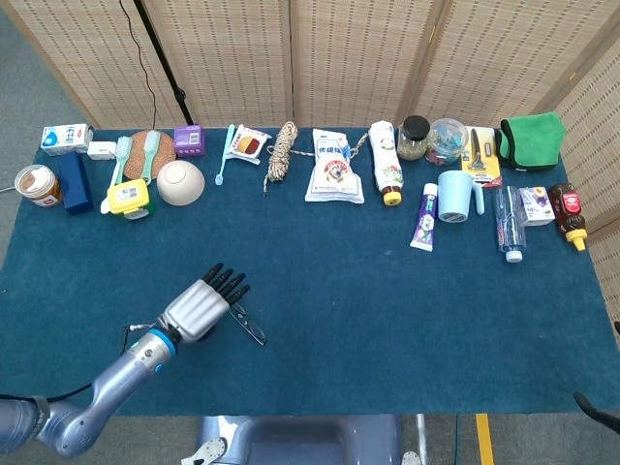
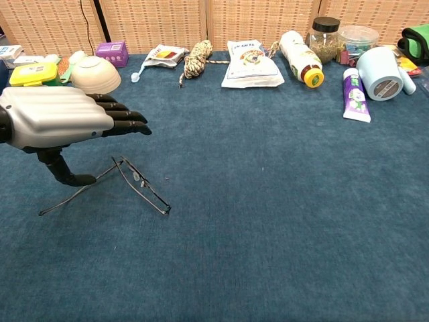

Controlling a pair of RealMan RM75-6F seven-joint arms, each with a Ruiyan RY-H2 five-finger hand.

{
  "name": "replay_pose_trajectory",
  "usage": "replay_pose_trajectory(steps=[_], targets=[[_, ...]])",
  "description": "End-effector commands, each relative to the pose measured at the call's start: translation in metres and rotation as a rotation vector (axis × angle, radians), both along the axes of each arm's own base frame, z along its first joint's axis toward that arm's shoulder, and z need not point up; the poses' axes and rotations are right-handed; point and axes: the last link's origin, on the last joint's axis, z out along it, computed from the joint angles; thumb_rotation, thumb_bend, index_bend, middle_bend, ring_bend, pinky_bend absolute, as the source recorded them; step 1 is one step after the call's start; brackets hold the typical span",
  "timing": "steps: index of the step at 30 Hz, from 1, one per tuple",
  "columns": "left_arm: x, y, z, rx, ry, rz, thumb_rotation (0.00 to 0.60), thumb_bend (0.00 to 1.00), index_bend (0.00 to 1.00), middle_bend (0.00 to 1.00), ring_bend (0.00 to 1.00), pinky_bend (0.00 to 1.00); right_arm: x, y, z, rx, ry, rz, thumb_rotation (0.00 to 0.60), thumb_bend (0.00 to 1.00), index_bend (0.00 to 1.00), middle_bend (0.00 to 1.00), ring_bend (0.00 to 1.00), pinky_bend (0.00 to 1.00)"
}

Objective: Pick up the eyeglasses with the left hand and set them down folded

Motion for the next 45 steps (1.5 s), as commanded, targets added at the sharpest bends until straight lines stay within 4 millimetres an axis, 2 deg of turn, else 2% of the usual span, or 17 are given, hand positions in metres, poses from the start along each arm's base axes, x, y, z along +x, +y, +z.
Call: replay_pose_trajectory(steps=[1, 9, 14, 18, 24, 34, 45], targets=[[0.01, -0.006, -0.012, -0.025, -0.059, -0.017, 0.512, 0.3, 0.0, 0.0, 0.0, 0.0, -0.001, 0.001, 0.001, -0.003, 0.0, -0.001, 0.6, 0.0, 0.01, 0.0, 0.0, 0.0], [0.028, -0.012, -0.037, -0.09, -0.059, -0.038, 0.514, 0.3, 0.0, 0.0, 0.0, 0.0, -0.003, 0.005, 0.005, -0.018, -0.002, -0.008, 0.6, 0.0, 0.01, 0.0, 0.0, 0.0], [0.037, -0.015, -0.051, -0.072, -0.06, -0.058, 0.512, 0.3, 0.0, 0.0, 0.0, 0.0, -0.005, 0.008, 0.006, -0.021, -0.004, -0.013, 0.6, 0.0, 0.01, 0.0, 0.0, 0.0], [0.046, -0.009, -0.07, -0.051, -0.076, -0.029, 0.512, 0.3, 0.0, 0.0, 0.0, 0.0, -0.006, 0.01, 0.007, -0.025, -0.004, -0.015, 0.6, 0.0, 0.01, 0.0, 0.0, 0.0], [0.055, 0.001, -0.085, -0.021, -0.085, 0.001, 0.511, 0.3, 0.0, 0.0, 0.0, 0.0, -0.007, 0.012, 0.007, -0.026, -0.006, -0.022, 0.6, 0.0, 0.01, 0.0, 0.0, 0.0], [0.067, 0.025, -0.095, 0.071, -0.136, 0.047, 0.512, 0.3, 0.0, 0.0, 0.0, 0.0, -0.008, 0.011, 0.007, -0.024, -0.004, -0.029, 0.6, 0.0, 0.01, 0.0, 0.0, 0.0], [0.051, 0.05, -0.085, 0.147, -0.109, 0.114, 0.511, 0.3, 0.0, 0.0, 0.0, 0.0, -0.009, 0.008, 0.005, -0.014, -0.003, -0.029, 0.6, 0.0, 0.01, 0.0, 0.0, 0.01]])
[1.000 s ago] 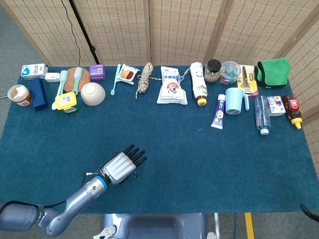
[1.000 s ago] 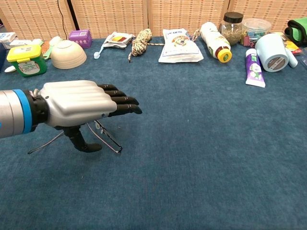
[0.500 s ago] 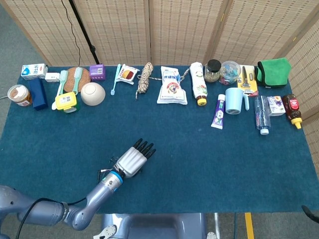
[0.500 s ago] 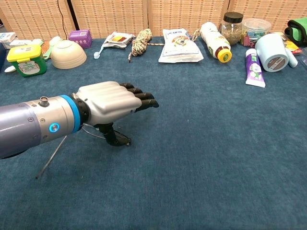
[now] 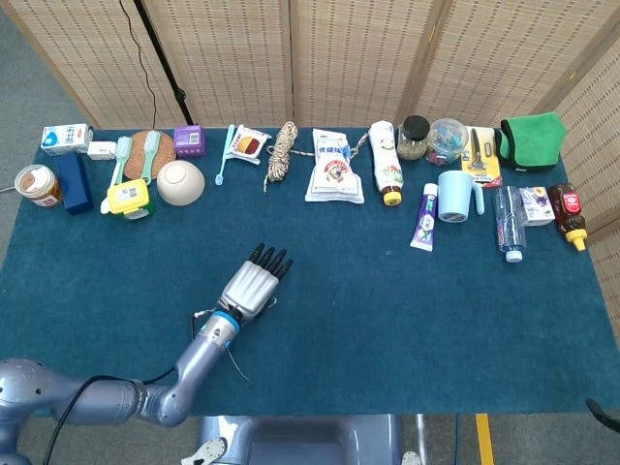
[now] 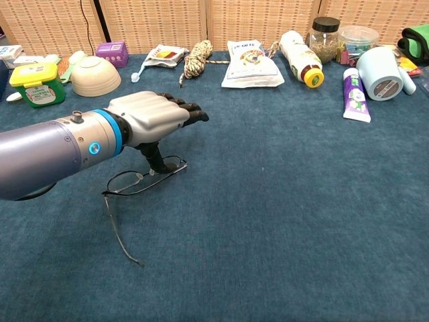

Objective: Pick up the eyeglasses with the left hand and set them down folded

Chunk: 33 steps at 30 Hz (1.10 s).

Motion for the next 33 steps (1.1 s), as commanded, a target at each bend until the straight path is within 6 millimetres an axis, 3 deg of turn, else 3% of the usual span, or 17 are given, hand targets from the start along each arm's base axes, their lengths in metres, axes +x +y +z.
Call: replay_pose_trajectory(steps=[1, 10, 15, 25, 33], targets=[[-0.005, 0.006, 0.004, 0.02, 0.005, 0.015, 0.512, 0.3, 0.0, 0.0, 0.0, 0.0, 0.001, -0.001, -0.001, 0.004, -0.001, 0.004, 0.6, 0.0, 0.01, 0.0, 0.0, 0.01], [-0.016, 0.017, 0.018, 0.064, -0.021, 0.067, 0.511, 0.3, 0.0, 0.0, 0.0, 0.0, 0.004, -0.001, -0.001, 0.003, 0.004, 0.009, 0.6, 0.0, 0.01, 0.0, 0.0, 0.01], [-0.02, 0.008, 0.031, 0.02, -0.111, 0.104, 0.51, 0.3, 0.0, 0.0, 0.0, 0.0, 0.006, -0.001, 0.0, 0.003, 0.004, 0.014, 0.6, 0.0, 0.01, 0.0, 0.0, 0.01], [-0.036, -0.005, 0.067, 0.062, -0.067, 0.05, 0.509, 0.3, 0.0, 0.0, 0.0, 0.0, 0.009, -0.006, -0.003, 0.019, 0.002, 0.033, 0.6, 0.0, 0.02, 0.0, 0.0, 0.01], [-0.052, -0.014, 0.077, 0.019, -0.048, 0.062, 0.51, 0.3, 0.0, 0.0, 0.0, 0.0, 0.01, -0.006, -0.005, 0.02, 0.003, 0.03, 0.6, 0.0, 0.02, 0.0, 0.0, 0.01]])
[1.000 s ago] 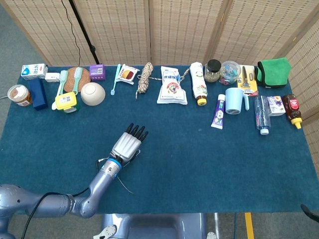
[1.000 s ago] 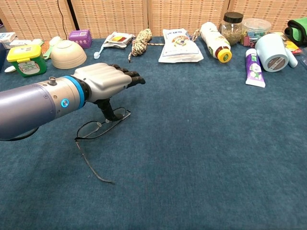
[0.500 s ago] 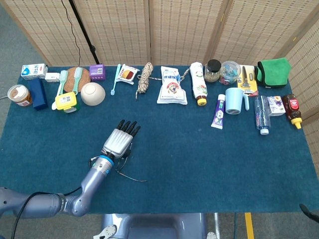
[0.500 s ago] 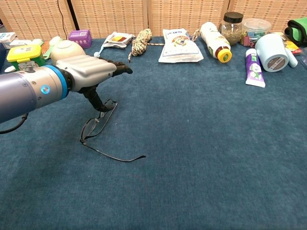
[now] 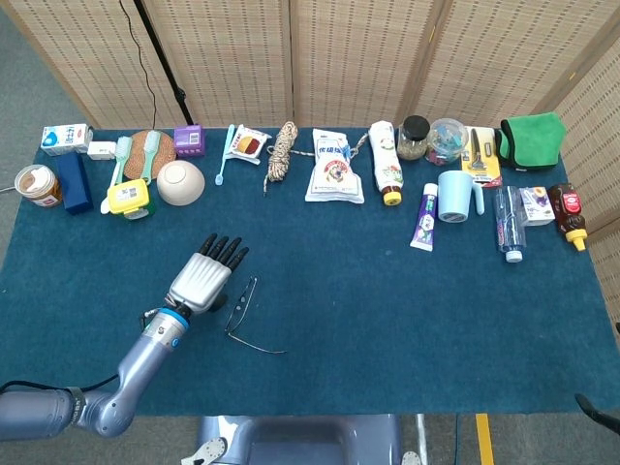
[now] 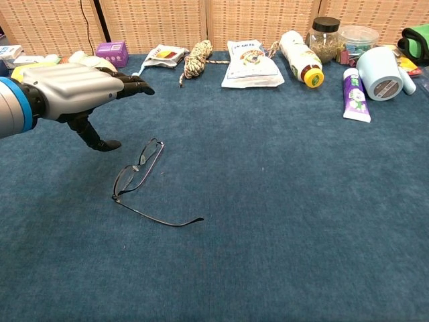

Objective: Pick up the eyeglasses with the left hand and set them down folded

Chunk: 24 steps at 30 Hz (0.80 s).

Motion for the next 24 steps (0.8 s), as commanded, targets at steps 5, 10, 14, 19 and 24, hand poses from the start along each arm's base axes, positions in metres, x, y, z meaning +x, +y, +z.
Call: replay_pose_trajectory(steps=[5, 10, 14, 19, 24], targets=[[-0.009, -0.024, 0.004, -0.082, -0.018, -0.02, 0.51, 0.3, 0.04, 0.0, 0.0, 0.0, 0.001, 0.0, -0.001, 0.003, 0.002, 0.001, 0.6, 0.0, 0.02, 0.0, 0.0, 0.01], [-0.006, -0.048, 0.012, -0.127, -0.035, -0.09, 0.509, 0.3, 0.18, 0.0, 0.0, 0.0, 0.003, 0.0, -0.001, 0.004, 0.002, 0.006, 0.6, 0.0, 0.02, 0.0, 0.0, 0.01], [-0.007, -0.067, 0.019, -0.166, -0.044, -0.138, 0.51, 0.3, 0.27, 0.0, 0.0, 0.0, 0.003, 0.0, -0.002, 0.005, 0.001, 0.006, 0.6, 0.0, 0.02, 0.0, 0.0, 0.01], [-0.013, -0.094, 0.027, -0.233, -0.064, -0.17, 0.511, 0.3, 0.36, 0.0, 0.0, 0.0, 0.005, -0.001, -0.003, 0.01, -0.001, 0.016, 0.6, 0.0, 0.02, 0.0, 0.0, 0.01], [-0.019, -0.103, 0.021, -0.273, -0.039, -0.183, 0.509, 0.3, 0.36, 0.0, 0.0, 0.0, 0.006, 0.0, -0.004, 0.01, -0.001, 0.014, 0.6, 0.0, 0.02, 0.0, 0.0, 0.01]])
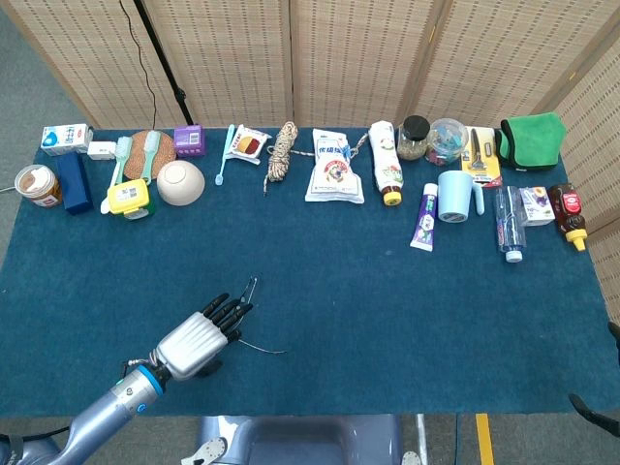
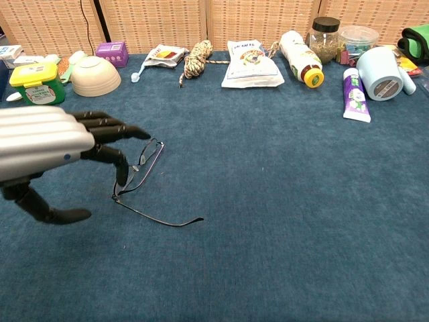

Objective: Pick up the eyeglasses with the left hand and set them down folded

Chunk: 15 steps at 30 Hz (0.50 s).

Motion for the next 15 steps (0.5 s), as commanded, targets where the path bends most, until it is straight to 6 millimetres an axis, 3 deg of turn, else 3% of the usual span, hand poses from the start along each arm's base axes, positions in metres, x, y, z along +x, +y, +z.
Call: replay_pose_trajectory(steps=[1, 15], targets=[[-0.004, -0.004, -0.004, -0.013, 0.02, -0.007, 0.51, 0.3, 0.36, 0.0, 0.0, 0.0, 0.0, 0.001, 0.0, -0.002, 0.0, -0.001, 0.6, 0.0, 0.02, 0.0, 0.0, 0.01], [-0.015, 0.008, -0.013, 0.038, 0.108, -0.023, 0.51, 0.3, 0.36, 0.0, 0.0, 0.0, 0.001, 0.002, 0.0, -0.003, 0.002, -0.004, 0.6, 0.0, 0.02, 0.0, 0.0, 0.01]])
